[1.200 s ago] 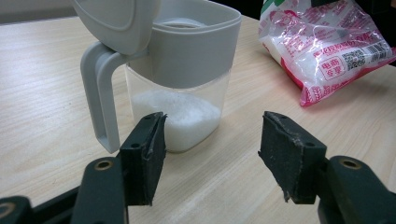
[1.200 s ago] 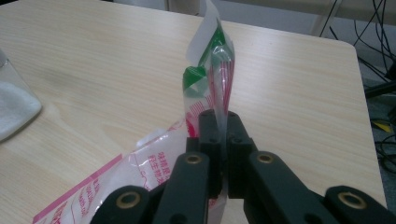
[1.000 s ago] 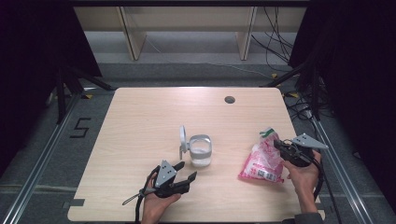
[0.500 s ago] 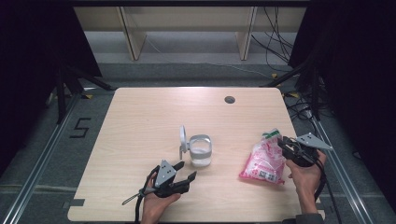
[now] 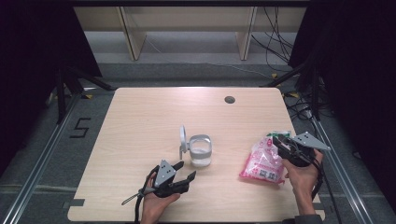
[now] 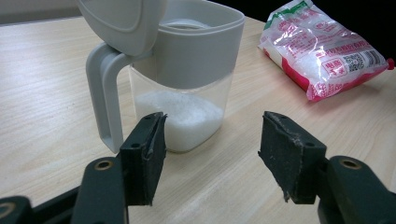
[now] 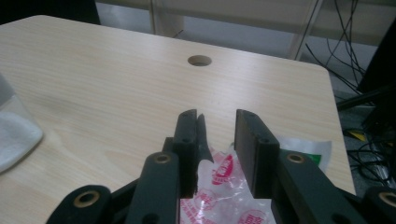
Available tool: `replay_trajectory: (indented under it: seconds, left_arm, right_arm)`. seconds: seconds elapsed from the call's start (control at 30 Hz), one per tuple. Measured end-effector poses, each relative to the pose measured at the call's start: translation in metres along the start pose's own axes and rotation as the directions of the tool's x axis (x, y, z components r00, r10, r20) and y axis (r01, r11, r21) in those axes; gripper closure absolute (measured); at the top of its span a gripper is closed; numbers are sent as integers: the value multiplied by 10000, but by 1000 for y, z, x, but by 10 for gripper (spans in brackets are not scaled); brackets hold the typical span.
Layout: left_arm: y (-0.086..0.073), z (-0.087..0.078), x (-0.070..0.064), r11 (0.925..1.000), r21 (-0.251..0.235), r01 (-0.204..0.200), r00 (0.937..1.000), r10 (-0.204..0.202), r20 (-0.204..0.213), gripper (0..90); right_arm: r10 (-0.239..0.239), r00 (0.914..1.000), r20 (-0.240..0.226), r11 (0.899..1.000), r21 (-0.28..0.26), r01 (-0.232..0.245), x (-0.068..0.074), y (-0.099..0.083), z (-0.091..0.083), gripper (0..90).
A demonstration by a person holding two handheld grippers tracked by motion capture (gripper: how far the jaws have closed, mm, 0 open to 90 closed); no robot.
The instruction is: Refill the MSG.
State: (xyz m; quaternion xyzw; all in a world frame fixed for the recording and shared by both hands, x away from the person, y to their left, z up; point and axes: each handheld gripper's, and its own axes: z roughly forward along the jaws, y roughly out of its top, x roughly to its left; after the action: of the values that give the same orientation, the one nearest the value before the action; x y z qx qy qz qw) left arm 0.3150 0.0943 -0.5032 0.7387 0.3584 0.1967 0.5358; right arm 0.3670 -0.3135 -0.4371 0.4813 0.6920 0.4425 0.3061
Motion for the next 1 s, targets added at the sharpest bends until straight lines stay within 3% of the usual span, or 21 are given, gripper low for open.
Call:
replay_trajectory:
  seconds: [0.03,0.07,0.1,0.13,0.17,0.2,0.3,0.37,0.4,0.47,0.5,0.57,0.6,0.67,0.73,0.77,0.8,0.87,0.97,1.0]
  left_arm:
    - [-1,0,-1,9996,-13,282,9996,-282,-40,398]
    - [-1,0,-1,9996,1,278,9996,-278,-62,398]
    - [0,-1,1,10000,14,-30,10000,30,-16,398]
    - [0,-1,0,10000,60,32,10000,-31,-74,398]
    - [0,-1,0,10000,64,20,10000,-19,-81,397]
    - [0,-2,1,10000,56,22,10000,-22,-84,397]
    - [0,-2,2,10000,-55,-2,10000,1,-99,398]
    - [0,-2,2,9992,-76,382,9991,-383,-173,397]
    - [1,-3,4,9999,-28,101,9998,-101,-157,397]
    - [1,-4,5,9999,-38,141,9997,-142,-217,397]
    - [1,-5,6,9999,-36,120,9996,-121,-245,397]
    - [1,-5,7,9993,-91,362,9991,-364,-220,396]
    - [2,-5,7,9992,-77,398,9988,-400,-292,397]
    - [3,-6,10,9998,-78,172,9993,-175,-335,397]
    - [4,-7,13,9998,-125,138,9993,-142,-334,402]
    - [5,-9,12,9998,-41,174,9990,-175,-418,409]
    - [5,-8,12,9991,-138,409,9984,-414,-392,411]
    - [6,-11,15,9999,-86,127,9988,-131,-462,423]
    - [6,-12,17,9993,-134,340,9974,-348,-633,431]
    - [7,-13,20,9999,-80,116,9977,-121,-673,431]
  right_arm:
    - [-61,10000,-29,10000,-49,61,1,0,1,705]
    - [-181,9997,-136,9998,-117,179,3,1,2,705]
    - [-59,9997,-246,10000,-49,58,6,1,1,702]
    - [-466,9985,-273,9988,-133,462,6,1,3,700]
    - [-191,9993,-335,9998,48,193,10,1,2,696]
    - [-475,9977,-493,9988,-107,470,10,1,4,692]
    - [-251,9973,-696,9995,167,263,18,-1,4,653]
    - [-495,9949,-880,9986,147,510,19,-1,5,622]
    - [-450,9942,-977,9989,77,460,21,-2,6,605]
    - [-282,9945,-1010,9992,260,310,28,-4,6,561]
    - [-591,9913,-1177,9980,153,613,27,-3,9,536]
    - [-251,9931,-1145,9988,398,298,33,-5,9,503]
    - [-359,9920,-1213,9986,337,403,35,-5,10,488]
    - [-190,9913,-1305,9988,412,246,40,-7,11,471]
    - [-222,9888,-1473,9975,632,318,44,-9,10,455]
    - [-773,9866,-1439,9958,373,834,43,-9,13,445]
    - [-677,9862,-1508,9965,393,744,45,-10,13,436]
    - [-647,9844,-1638,9966,401,722,48,-11,13,421]
    - [-635,9818,-1791,9964,443,725,50,-12,13,404]
    - [-644,9814,-1807,9964,434,734,51,-13,13,398]
